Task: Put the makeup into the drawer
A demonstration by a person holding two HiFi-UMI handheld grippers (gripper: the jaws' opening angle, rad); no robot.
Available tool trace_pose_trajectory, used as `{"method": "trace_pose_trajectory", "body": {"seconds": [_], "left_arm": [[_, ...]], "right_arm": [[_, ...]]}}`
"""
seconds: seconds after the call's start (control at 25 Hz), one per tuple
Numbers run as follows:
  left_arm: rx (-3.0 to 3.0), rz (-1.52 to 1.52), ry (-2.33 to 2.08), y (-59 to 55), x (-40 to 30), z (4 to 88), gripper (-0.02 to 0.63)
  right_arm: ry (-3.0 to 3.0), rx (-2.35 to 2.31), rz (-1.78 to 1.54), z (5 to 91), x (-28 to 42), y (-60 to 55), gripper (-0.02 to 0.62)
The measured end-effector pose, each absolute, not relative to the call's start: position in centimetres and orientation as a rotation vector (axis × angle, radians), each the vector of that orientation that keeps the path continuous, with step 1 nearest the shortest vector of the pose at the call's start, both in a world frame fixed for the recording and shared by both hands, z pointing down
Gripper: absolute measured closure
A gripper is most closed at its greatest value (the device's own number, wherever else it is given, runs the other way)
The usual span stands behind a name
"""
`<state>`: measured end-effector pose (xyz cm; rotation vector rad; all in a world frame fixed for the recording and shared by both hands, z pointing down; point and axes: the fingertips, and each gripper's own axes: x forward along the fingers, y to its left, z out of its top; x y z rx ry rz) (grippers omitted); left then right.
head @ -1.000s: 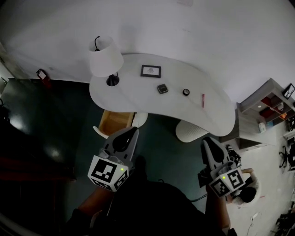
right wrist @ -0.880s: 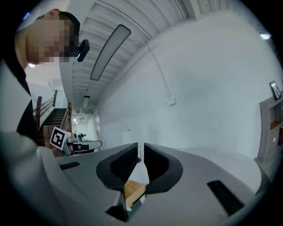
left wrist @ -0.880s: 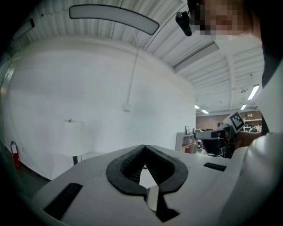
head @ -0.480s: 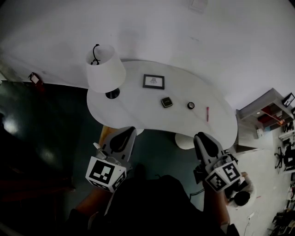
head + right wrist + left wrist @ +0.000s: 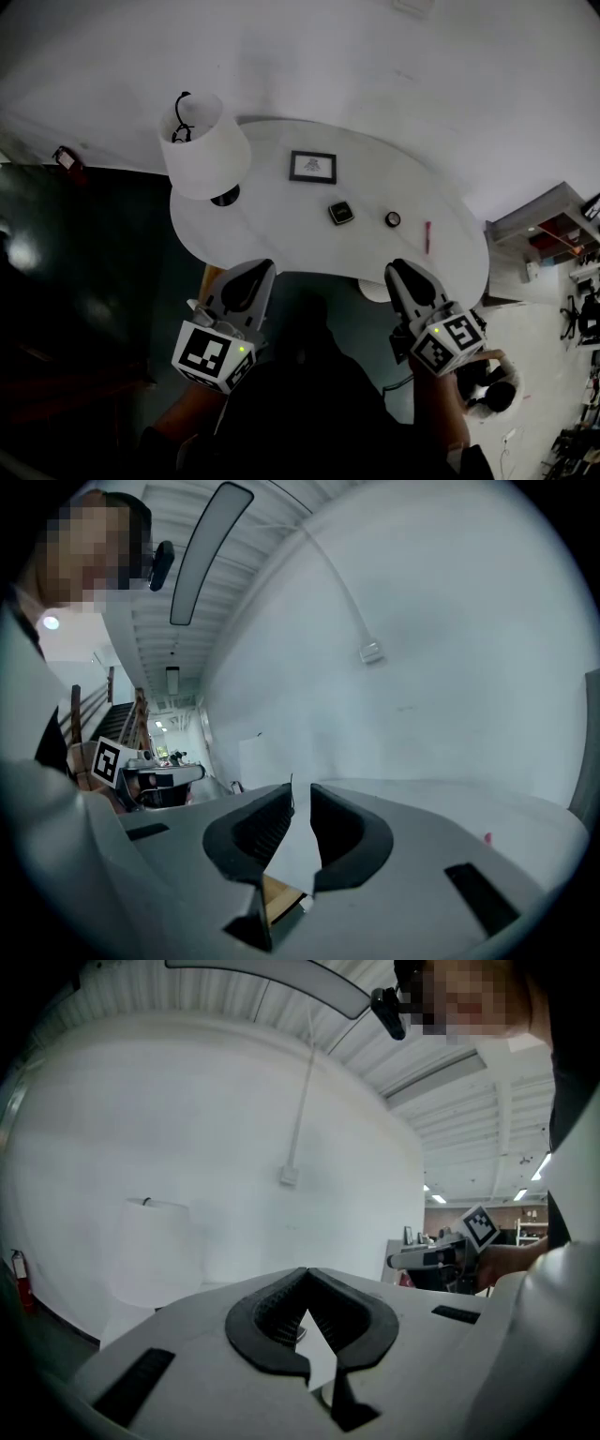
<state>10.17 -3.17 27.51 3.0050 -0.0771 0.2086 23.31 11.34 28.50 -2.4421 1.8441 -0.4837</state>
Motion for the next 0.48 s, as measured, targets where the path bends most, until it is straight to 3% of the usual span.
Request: {"method": "trace_pose_trajectory", "body": {"seconds": [0.16,0.28,0.48], "left_arm": [[2.996,0.214,-0.096,-3.9,12.0,27.9,0.595],[2.985,0.213,-0.134,-5.0,13.4,28.4,0.595],[2.964,0.209,-0.185,-6.2,16.6,29.1,0.595]], "right_arm": [[1.875,-2.412,-0.535,29.9,26.1,9.3,0.565],[1.928,-2.367,-0.587,31.2,27.9,7.4,0.491],[2.005,-2.326,-0.697,33.8,31.6,5.0,0.457]]}}
